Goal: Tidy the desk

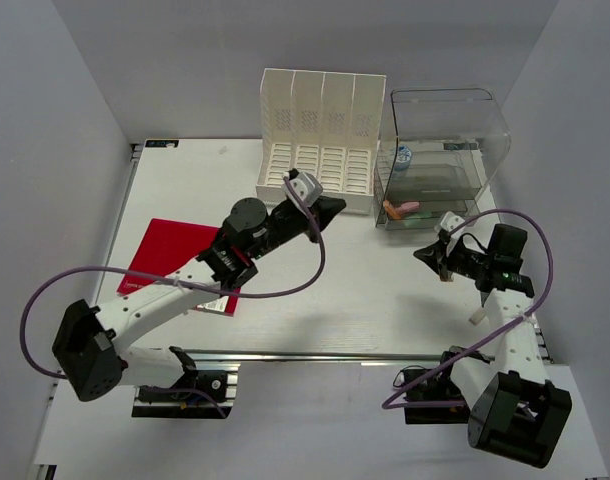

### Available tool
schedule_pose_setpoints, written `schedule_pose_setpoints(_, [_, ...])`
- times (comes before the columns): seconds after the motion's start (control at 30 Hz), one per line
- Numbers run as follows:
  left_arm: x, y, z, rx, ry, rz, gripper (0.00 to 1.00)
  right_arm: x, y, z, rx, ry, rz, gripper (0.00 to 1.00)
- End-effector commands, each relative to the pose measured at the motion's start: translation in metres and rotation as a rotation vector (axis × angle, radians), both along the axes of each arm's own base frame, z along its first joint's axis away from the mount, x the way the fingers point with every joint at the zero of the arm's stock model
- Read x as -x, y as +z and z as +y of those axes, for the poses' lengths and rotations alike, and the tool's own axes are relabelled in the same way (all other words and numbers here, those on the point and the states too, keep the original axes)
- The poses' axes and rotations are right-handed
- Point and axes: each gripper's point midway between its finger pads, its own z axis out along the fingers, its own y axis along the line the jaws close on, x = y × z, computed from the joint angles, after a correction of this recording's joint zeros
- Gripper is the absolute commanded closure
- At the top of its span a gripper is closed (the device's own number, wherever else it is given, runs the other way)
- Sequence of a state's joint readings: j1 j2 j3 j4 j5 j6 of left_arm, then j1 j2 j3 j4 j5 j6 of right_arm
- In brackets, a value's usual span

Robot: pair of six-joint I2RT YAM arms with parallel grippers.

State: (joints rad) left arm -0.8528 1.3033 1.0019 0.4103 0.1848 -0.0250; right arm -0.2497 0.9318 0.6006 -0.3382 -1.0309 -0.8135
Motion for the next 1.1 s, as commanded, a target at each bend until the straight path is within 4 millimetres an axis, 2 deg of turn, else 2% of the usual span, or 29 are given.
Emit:
schedule_pose_setpoints(0.0, [-0.012,-0.061,0.034,-0.191,0.165,0.117,1.00,-0.021,0.013,-0.004,0.045,-0.057,-0.087,0.97])
schedule_pose_setpoints(0.03, [-0.014,-0.067,0.037,-0.183,0.180,0.169,0.97,-0.026,0.017,-0.002,0.052,-0.062,-0.111,0.98])
schedule_pose_setpoints(0.07, [-0.018,-0.061,0.052,-0.178,0.259,0.182,0.97,-0.029,0.017,0.000,0.064,-0.069,-0.111,0.98])
schedule_pose_setpoints(0.13, [-0.021,-0.064,0.059,-0.213,0.305,0.232,0.97,-0.040,0.017,-0.005,0.105,-0.118,-0.109,0.99])
schedule_pose_setpoints(0.17, [-0.023,-0.078,0.069,-0.260,0.346,0.281,0.92,-0.044,0.016,-0.007,0.124,-0.130,-0.118,0.99])
schedule_pose_setpoints(0.23, [-0.021,-0.089,0.073,-0.287,0.346,0.283,0.78,-0.052,0.011,-0.007,0.162,-0.149,-0.129,0.97])
schedule_pose_setpoints(0.27, [-0.019,-0.093,0.074,-0.291,0.344,0.283,0.59,-0.059,0.015,-0.008,0.183,-0.151,-0.166,0.96])
schedule_pose_setpoints(0.3, [-0.015,-0.103,0.077,-0.306,0.337,0.290,0.53,-0.063,0.017,-0.005,0.196,-0.149,-0.173,0.96])
schedule_pose_setpoints(0.33, [-0.015,-0.105,0.077,-0.310,0.336,0.285,0.48,-0.069,0.013,-0.002,0.200,-0.141,-0.154,0.95])
schedule_pose_setpoints(0.37, [-0.014,-0.109,0.079,-0.321,0.338,0.288,0.43,-0.078,0.024,0.001,0.210,-0.143,-0.176,0.96])
schedule_pose_setpoints(0.4, [-0.015,-0.111,0.079,-0.328,0.341,0.291,0.42,-0.084,0.029,0.006,0.214,-0.140,-0.183,0.96])
schedule_pose_setpoints(0.43, [-0.014,-0.113,0.080,-0.346,0.340,0.289,0.40,-0.089,0.026,0.018,0.216,-0.111,-0.172,0.96])
schedule_pose_setpoints(0.5, [-0.014,-0.115,0.080,-0.369,0.334,0.283,0.36,-0.108,0.040,0.019,0.233,-0.149,-0.224,0.98])
schedule_pose_setpoints(0.53, [-0.015,-0.116,0.082,-0.379,0.339,0.278,0.34,-0.116,0.036,0.030,0.247,-0.142,-0.220,0.98])
schedule_pose_setpoints(0.67, [-0.014,-0.111,0.085,-0.374,0.346,0.272,0.23,-0.138,0.035,0.049,0.262,-0.168,-0.232,1.00])
schedule_pose_setpoints(0.7, [-0.013,-0.110,0.085,-0.373,0.343,0.270,0.19,-0.142,0.031,0.054,0.276,-0.161,-0.234,1.00])
schedule_pose_setpoints(0.8, [-0.013,-0.106,0.089,-0.380,0.350,0.235,0.17,-0.148,0.030,0.065,0.315,-0.171,-0.273,1.00])
schedule_pose_setpoints(1.07, [-0.013,-0.108,0.088,-0.385,0.343,0.233,0.16,-0.155,0.039,0.078,0.342,-0.209,-0.318,1.00])
